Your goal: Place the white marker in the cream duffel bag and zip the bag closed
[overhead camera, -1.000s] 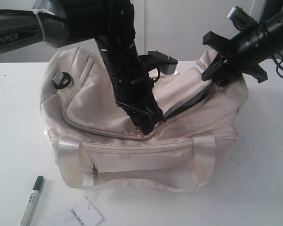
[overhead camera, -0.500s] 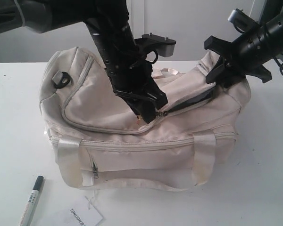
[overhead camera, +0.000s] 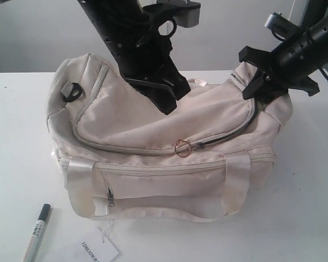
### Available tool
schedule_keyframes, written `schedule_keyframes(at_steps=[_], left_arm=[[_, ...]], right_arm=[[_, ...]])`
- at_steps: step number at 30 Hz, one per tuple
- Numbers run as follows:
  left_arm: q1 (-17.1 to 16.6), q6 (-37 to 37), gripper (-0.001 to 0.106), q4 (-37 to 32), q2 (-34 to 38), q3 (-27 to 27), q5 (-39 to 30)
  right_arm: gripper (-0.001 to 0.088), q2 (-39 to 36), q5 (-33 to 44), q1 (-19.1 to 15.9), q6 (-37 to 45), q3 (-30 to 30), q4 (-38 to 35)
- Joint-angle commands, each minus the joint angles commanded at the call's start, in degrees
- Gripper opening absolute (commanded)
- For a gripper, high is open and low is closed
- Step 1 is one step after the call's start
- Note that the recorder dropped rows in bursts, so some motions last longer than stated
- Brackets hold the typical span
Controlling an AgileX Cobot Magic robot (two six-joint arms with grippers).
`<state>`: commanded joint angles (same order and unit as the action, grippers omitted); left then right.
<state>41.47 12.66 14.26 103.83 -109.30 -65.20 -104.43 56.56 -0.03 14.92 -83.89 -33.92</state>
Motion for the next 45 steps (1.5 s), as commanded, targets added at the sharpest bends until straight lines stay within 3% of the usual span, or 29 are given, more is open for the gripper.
schedule_keyframes(at_steps=[9,16,20,29,38,41,45], left_arm=[[-0.9,0.2,0.0,3.0,0.1,0.0,-0.3],[-8.1,2.7,0.0,18.9,0.1,0.0,-0.8],[-11.5,3.9,0.0,23.7,0.2,0.8,-2.0],[-16.0,16.6,0.0,38.5,0.2,12.6,-2.4],[-16.1,17.1,0.001,38.1,1.1,22.8,9.5],[-16.1,17.3,0.012,38.3,2.1,24.1,10.1],[-16.1,17.3,0.036,39.3,3.9,24.2,9.5]], right_arm=[[0.0,0.0,0.8,0.0,0.0,0.0,-2.3],[0.0,0.0,1.1,0.0,-0.3,0.0,-2.4],[0.0,0.0,1.1,0.0,-0.7,0.0,-2.4],[0.0,0.0,1.1,0.0,-0.7,0.0,-2.4],[0.0,0.0,1.1,0.0,-1.4,0.0,-2.4],[0.0,0.0,1.1,0.0,-1.6,0.0,-2.4],[0.0,0.0,0.9,0.0,-1.6,0.0,-2.4]])
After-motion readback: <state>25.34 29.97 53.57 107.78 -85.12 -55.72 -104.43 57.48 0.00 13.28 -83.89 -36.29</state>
